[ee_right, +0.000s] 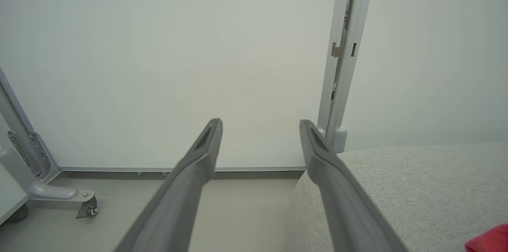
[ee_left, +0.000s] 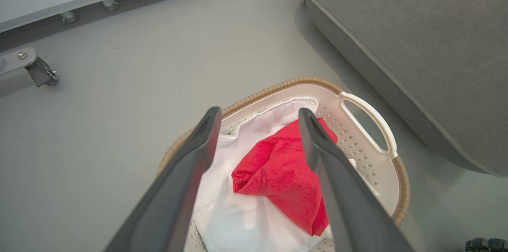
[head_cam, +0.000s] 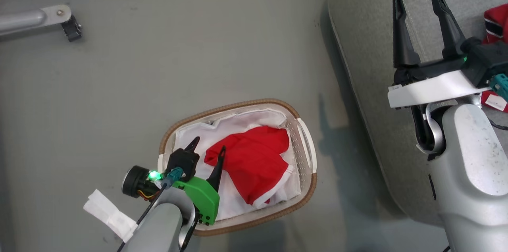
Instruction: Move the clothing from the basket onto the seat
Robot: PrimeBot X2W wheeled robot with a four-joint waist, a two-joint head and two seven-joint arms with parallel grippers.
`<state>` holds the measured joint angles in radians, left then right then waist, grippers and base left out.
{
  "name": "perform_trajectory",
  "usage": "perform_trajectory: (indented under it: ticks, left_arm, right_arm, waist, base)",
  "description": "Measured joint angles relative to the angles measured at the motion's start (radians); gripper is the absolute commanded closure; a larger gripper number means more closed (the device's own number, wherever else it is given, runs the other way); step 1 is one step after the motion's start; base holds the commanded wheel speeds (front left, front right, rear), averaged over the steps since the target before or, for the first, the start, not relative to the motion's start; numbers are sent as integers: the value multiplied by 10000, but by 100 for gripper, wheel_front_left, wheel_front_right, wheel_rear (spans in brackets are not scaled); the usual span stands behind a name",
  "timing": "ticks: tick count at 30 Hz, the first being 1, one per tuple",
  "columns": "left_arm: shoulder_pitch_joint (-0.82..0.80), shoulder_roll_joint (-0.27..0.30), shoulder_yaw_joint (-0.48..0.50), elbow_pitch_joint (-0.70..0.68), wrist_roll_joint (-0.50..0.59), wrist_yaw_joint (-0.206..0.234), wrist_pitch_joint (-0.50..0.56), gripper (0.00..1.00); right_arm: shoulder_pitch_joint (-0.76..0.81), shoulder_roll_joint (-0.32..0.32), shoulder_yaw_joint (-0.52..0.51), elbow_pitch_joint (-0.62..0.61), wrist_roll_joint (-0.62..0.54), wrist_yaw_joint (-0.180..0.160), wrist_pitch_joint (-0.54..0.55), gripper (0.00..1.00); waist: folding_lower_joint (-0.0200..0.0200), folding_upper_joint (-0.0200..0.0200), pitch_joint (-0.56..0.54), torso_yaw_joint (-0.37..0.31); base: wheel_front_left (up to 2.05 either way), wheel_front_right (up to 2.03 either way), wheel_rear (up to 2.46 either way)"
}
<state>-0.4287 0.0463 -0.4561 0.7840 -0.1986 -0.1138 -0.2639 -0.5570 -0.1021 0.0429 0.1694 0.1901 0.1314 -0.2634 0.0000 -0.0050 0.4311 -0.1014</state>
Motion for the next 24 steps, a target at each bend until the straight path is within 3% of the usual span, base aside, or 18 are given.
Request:
perform_trajectory:
  ticks: [17,24]
  left_arm:
    - [-3033,295,-1327,3799,1452,-98,0,0]
    - [-3727,407,-1647,4698,1584,-81,2,0]
  right_arm:
    - [-519,420,230,-1379,288,0,0,0]
    - [-527,477,150,-1622,115,0,0,0]
  waist:
    - [1,0,3247,-1374]
    - [2,0,4123,-1893]
  base:
    - [0,0,0]
    - [0,0,0]
